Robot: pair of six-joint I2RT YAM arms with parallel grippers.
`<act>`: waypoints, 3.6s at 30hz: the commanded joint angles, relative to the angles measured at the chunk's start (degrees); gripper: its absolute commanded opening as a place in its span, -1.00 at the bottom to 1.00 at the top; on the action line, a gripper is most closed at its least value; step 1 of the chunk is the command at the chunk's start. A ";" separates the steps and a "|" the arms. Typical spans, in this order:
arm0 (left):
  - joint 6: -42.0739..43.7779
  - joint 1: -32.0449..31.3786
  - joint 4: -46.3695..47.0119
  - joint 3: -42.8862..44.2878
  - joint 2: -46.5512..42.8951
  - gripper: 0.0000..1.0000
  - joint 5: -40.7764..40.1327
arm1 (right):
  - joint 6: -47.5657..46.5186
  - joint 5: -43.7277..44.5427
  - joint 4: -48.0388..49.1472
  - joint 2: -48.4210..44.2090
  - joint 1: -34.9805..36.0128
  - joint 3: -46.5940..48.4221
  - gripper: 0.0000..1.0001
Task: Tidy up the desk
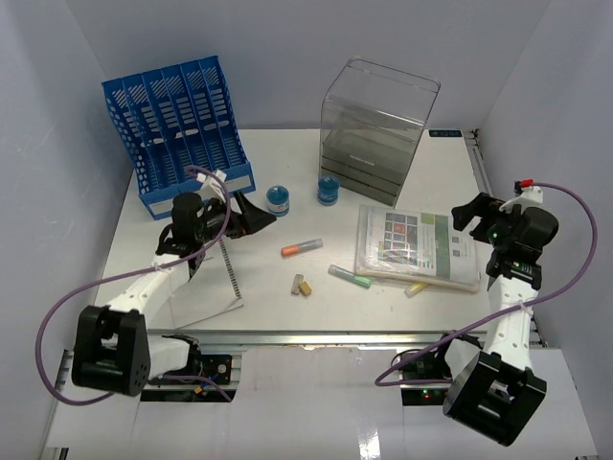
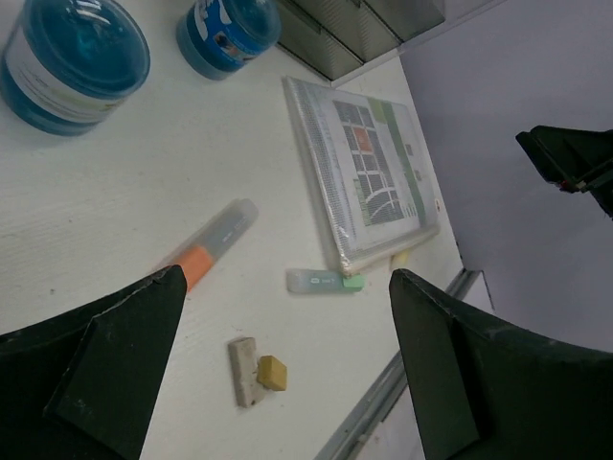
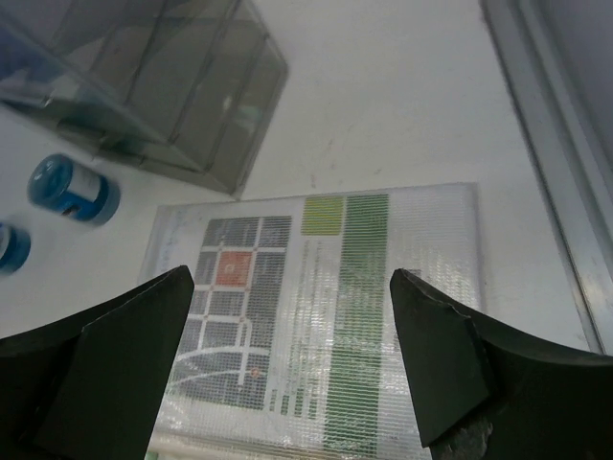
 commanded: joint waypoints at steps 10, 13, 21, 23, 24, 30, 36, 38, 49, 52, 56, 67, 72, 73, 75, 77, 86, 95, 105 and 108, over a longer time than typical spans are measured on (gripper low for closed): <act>-19.08 -16.70 4.67 25.01 25.42 0.68 -16.31 | -29.51 -42.03 -4.75 -2.80 0.69 -1.64 0.80; -24.05 -18.55 6.51 31.35 31.06 0.60 -19.75 | -26.66 -39.71 -3.06 -2.46 0.63 -1.97 0.80; -30.09 -21.14 8.02 43.47 42.78 0.45 -25.17 | -25.70 -40.94 -1.58 -2.07 0.72 -2.51 0.81; -31.50 -21.58 8.14 45.75 45.09 0.42 -26.48 | -25.70 -41.29 -1.13 -2.45 0.64 -2.70 0.82; -32.27 -21.81 8.20 46.50 45.99 0.38 -27.19 | -25.75 -41.43 -0.86 -2.51 0.63 -2.87 0.84; -35.74 -22.46 10.79 52.12 52.97 0.08 -30.71 | -25.71 -41.64 0.00 -2.47 0.64 -3.39 0.90; -36.23 -23.05 10.35 58.90 58.19 0.02 -31.38 | -25.32 -41.65 0.81 -2.67 0.63 -3.95 0.90; -36.25 -23.19 10.39 59.98 58.83 0.02 -31.72 | -25.23 -41.67 0.83 -2.72 0.63 -4.03 0.90; -37.63 -23.77 13.61 58.18 58.72 -0.12 -31.83 | -24.91 -41.61 0.81 -2.45 0.70 -4.19 0.90; -38.07 -23.82 15.98 54.51 56.68 -0.19 -31.87 | -24.91 -41.56 0.84 -2.44 0.67 -4.22 0.90; -37.97 -23.93 18.92 50.30 53.86 -0.26 -32.07 | -24.91 -41.56 0.81 -2.42 0.67 -4.23 0.91; -35.66 -23.97 19.41 51.95 53.58 -0.21 -31.32 | -25.13 -40.95 0.90 -2.03 0.63 -4.37 0.90; -35.53 -23.88 18.09 55.53 55.77 -0.17 -31.45 | -25.26 -40.86 0.90 -1.86 0.63 -4.37 0.90; -35.44 -23.79 17.83 56.07 56.13 -0.17 -31.54 | -25.26 -40.86 0.81 -1.77 0.63 -4.37 0.90; -35.44 -23.67 17.50 57.65 57.03 -0.16 -31.45 | -25.35 -40.86 0.90 -1.77 0.63 -4.41 0.90; -35.37 -23.60 16.73 59.09 57.77 -0.16 -31.45 | -25.35 -40.86 0.90 -1.77 0.70 -4.39 0.90; -35.94 -23.03 12.43 61.68 59.68 -0.16 -32.86 | -25.35 -40.68 0.87 -1.74 0.63 -4.37 0.90; -35.78 -22.40 15.10 60.71 60.00 -0.61 -32.52 | -25.44 -40.42 0.81 -1.67 0.63 -4.45 0.90; -33.38 -21.51 25.95 49.16 52.28 -0.97 -29.33 | -25.73 -39.43 0.88 -1.44 0.63 -4.57 0.90; -32.81 -21.46 27.74 45.69 48.78 -0.98 -28.08 | -25.31 -40.72 1.90 -1.76 0.68 -4.76 0.90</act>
